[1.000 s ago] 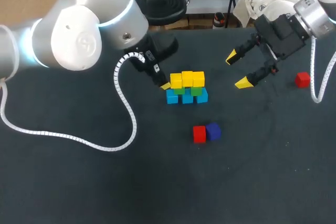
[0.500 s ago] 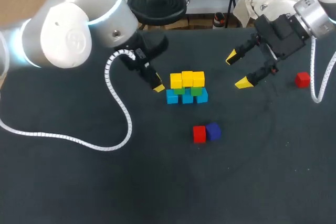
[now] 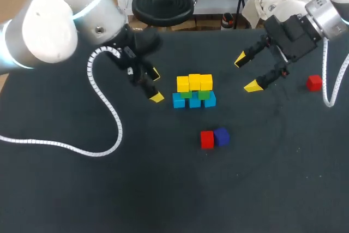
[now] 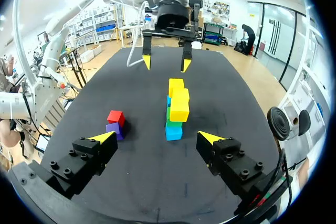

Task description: Place the blue cubes, place green cubes on the blue cubes, place the yellow cubes on the green cubes, then place the red cubes on the yellow cubes, and place purple cube on the red cubes.

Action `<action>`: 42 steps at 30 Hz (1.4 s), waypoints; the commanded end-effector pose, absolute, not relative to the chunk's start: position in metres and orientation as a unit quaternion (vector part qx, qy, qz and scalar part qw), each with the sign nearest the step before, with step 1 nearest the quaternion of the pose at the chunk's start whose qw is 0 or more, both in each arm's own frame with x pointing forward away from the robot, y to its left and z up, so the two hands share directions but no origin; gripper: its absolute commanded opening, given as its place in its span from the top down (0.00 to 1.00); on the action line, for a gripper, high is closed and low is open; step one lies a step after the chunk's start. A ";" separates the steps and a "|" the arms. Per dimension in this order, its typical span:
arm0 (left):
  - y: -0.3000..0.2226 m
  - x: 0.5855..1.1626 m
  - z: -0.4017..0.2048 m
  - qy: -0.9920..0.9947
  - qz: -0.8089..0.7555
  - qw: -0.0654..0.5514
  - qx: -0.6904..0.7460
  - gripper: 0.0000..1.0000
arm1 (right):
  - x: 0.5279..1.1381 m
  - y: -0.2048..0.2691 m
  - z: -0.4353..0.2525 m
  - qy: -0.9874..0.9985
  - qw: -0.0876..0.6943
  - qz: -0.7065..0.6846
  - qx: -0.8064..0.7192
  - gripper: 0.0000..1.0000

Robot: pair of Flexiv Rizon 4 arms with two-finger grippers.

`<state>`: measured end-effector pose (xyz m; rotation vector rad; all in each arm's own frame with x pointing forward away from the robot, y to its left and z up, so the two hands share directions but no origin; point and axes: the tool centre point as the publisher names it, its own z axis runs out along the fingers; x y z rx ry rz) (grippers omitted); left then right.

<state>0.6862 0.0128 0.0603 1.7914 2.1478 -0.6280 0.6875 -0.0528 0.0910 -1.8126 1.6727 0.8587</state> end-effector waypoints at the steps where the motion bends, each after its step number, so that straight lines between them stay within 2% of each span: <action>1: 0.020 0.692 0.061 0.737 -0.227 0.137 0.622 0.00 | 0.687 -0.053 0.091 0.618 0.262 0.318 -0.670 0.00; 13: 0.029 0.718 0.067 0.741 -0.247 0.133 0.610 0.00 | 0.687 -0.053 0.091 0.618 0.262 0.318 -0.670 0.00; 21: 0.045 0.740 0.085 0.739 -0.276 0.161 0.593 0.00 | 0.687 -0.053 0.091 0.618 0.262 0.318 -0.670 0.00; 26: 0.050 0.739 0.102 0.727 -0.280 0.180 0.600 0.00 | 0.687 -0.053 0.091 0.618 0.262 0.318 -0.670 0.00; 41: 0.050 0.739 0.102 0.727 -0.280 0.180 0.600 0.00 | 0.687 -0.053 0.091 0.618 0.262 0.318 -0.670 0.00; 42: 0.051 0.738 0.102 0.727 -0.279 0.196 0.596 0.00 | 0.687 -0.053 0.091 0.618 0.262 0.318 -0.670 0.00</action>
